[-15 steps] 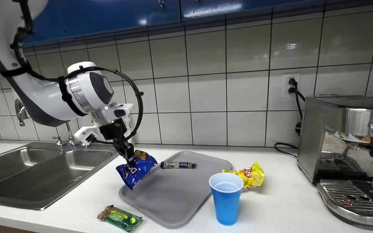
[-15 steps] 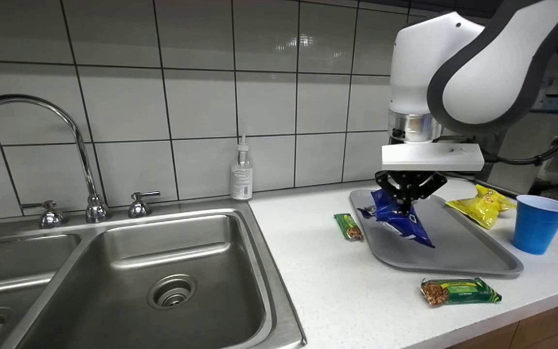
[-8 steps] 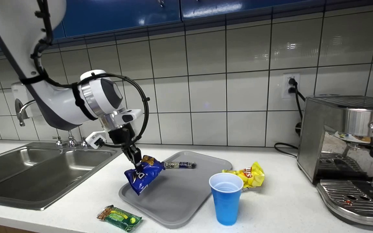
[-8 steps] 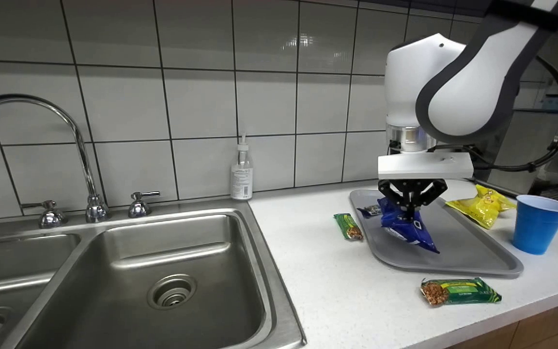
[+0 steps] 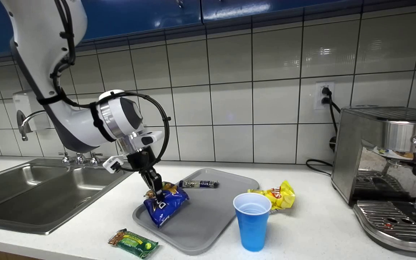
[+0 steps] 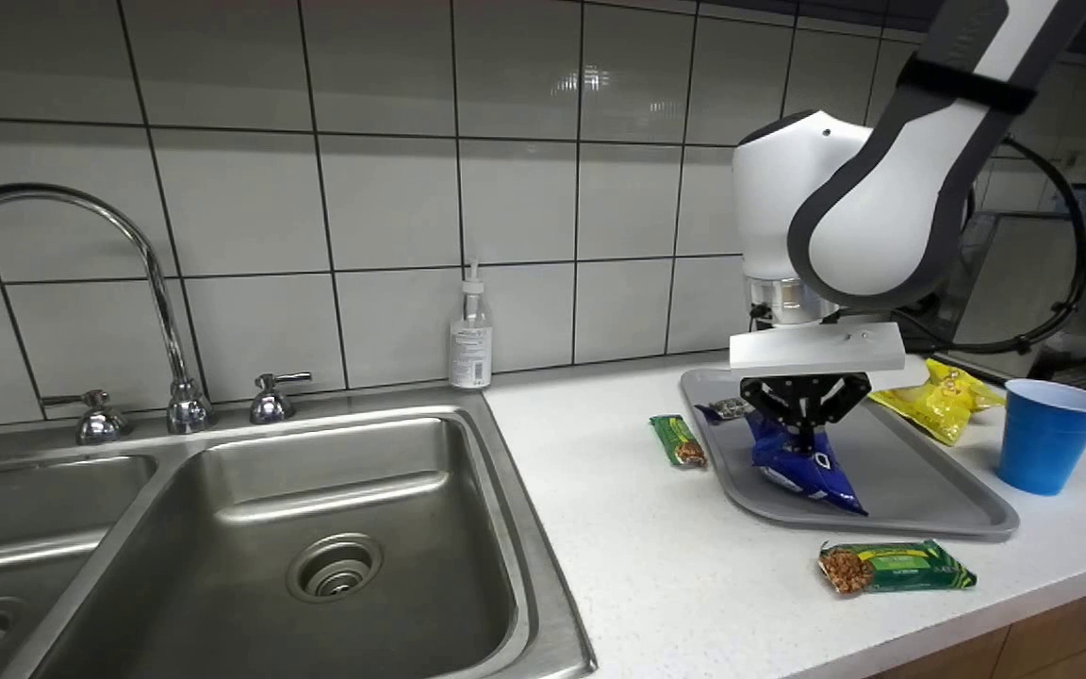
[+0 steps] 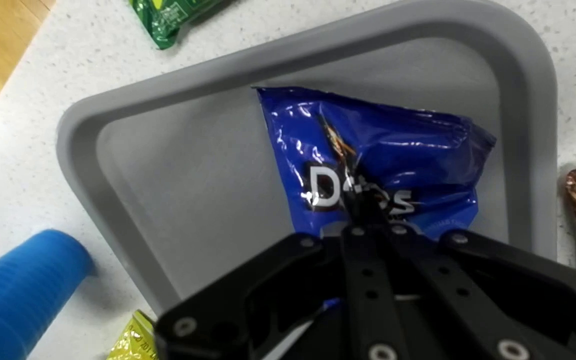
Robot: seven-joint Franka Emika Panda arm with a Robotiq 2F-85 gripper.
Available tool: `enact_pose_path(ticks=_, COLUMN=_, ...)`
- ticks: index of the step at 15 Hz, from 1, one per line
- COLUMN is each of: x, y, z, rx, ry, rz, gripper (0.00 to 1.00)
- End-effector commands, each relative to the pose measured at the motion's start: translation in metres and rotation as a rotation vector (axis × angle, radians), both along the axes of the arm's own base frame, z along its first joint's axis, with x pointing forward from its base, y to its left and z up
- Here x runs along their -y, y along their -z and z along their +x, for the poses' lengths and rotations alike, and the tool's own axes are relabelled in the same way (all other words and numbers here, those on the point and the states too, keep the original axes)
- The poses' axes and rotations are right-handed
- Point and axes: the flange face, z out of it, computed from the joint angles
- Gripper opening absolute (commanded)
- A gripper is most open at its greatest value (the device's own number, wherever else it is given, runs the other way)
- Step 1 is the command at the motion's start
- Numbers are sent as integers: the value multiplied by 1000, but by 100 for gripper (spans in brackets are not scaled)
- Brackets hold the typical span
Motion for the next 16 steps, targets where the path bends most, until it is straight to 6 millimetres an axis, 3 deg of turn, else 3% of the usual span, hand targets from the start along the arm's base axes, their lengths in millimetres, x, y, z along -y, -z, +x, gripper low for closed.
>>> enact_pose_path(ticks=1, x=7, y=5, z=10, rx=-20, ry=44, rz=-33, gripper=0)
enact_pose_path(ticks=6, x=13, y=7, z=17, rx=-25, ry=64, rz=-49, gripper=0)
enact_pose_path(ticks=7, x=14, y=7, z=18, rx=-26, ry=66, rz=-49, gripper=26)
enact_pose_path(ticks=8, x=14, y=6, z=19, rx=-27, ry=66, rz=-49, gripper=27)
enact_pose_path(ticks=16, x=12, y=-7, z=14, rx=0, ry=49, rz=-32, gripper=85)
